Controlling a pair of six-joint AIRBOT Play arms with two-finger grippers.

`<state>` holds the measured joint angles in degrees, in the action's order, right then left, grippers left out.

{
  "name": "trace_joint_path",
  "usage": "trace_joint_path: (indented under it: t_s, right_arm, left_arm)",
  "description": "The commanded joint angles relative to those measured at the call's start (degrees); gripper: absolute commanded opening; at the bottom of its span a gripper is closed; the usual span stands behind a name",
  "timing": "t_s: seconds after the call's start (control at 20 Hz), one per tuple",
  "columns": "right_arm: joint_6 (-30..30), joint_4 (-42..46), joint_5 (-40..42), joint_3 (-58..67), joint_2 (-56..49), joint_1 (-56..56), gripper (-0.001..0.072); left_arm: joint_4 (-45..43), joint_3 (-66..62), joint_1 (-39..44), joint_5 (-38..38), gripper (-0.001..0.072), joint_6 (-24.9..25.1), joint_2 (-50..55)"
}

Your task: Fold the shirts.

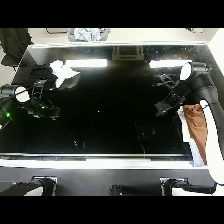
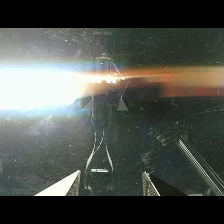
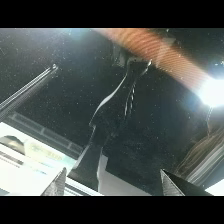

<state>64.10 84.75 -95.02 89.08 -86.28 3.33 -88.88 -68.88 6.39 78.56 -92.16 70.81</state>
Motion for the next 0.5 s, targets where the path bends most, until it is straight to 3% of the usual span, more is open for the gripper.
trace_joint_path:
  t_s: [0.0, 0.2, 0.45]
  right_arm:
    - [0.0, 0.0, 0.0, 0.0, 0.0, 0.0, 0.0676]
    - [0.0, 0.0, 0.0, 0.0, 0.0, 0.0, 0.0676]
    - [0.0, 0.0, 0.8, 0.0, 0.0, 0.0, 0.0676]
  left_arm:
    - [0.0, 0.0, 0.0, 0.0, 0.0471, 0.0, 0.0]
    - [0.0, 0.0, 0.0, -1.0, 0.0471, 0.0, 0.0]
    - [0.0, 0.0, 0.0, -11.0, 0.0467, 0.0, 0.5]
